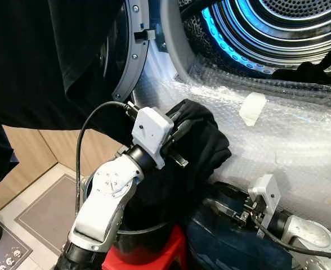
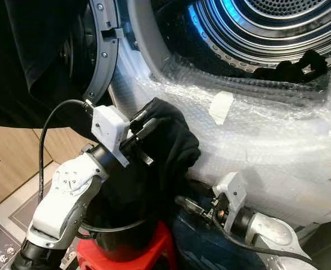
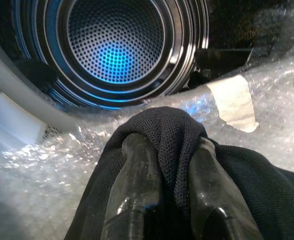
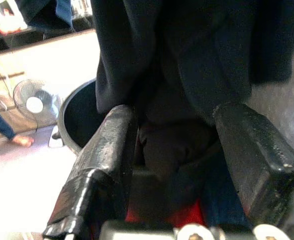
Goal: Clothes washing
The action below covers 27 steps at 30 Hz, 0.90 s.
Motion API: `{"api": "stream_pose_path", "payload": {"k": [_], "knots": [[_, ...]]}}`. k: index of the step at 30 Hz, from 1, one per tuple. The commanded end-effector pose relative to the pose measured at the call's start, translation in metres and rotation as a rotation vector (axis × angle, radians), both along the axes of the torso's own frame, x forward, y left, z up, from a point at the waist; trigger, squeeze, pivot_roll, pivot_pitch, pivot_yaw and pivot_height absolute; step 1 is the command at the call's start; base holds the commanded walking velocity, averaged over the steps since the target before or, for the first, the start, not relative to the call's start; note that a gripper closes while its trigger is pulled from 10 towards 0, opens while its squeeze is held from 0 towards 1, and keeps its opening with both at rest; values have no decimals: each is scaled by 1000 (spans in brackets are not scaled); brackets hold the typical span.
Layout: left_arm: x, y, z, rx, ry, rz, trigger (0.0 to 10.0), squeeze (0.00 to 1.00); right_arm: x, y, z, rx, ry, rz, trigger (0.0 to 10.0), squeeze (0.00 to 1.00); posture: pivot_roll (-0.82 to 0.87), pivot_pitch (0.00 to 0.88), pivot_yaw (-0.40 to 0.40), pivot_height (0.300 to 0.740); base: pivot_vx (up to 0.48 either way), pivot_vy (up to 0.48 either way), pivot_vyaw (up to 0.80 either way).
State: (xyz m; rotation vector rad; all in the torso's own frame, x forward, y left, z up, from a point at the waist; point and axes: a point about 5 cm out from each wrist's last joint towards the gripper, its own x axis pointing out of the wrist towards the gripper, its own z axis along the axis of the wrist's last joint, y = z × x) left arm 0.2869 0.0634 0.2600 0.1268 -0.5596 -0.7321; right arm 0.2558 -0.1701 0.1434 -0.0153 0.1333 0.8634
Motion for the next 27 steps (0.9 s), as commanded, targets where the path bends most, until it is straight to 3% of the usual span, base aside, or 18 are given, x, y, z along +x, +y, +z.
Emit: {"api": "stream_pose_path", "payload": {"k": [1, 13, 18, 24, 27], "knots": [[0, -4, 14, -30, -49, -33, 78, 0, 3, 5, 10, 35, -33, -27, 10000, 0, -81, 48, 99, 740, 0, 0, 0], [4, -30, 19, -66, -45, -99, 78, 0, 7, 23, 29, 169, -68, -74, 10000, 0, -89, 70, 115, 740, 0, 0, 0], [7, -37, 22, -69, -54, -117, 78, 0, -3, 38, 31, 174, -66, 42, 10000, 0, -89, 79, 113, 740, 0, 0, 0], [10, -37, 25, -65, -63, -115, 314, 0, -10, 34, 21, 111, -29, 99, 10000, 0, -81, 84, 112, 740, 0, 0, 0], [11, -39, 26, -64, -65, -117, 471, 0, -11, 42, 23, 122, -26, 127, 10000, 0, -82, 87, 112, 740, 0, 0, 0]]}}
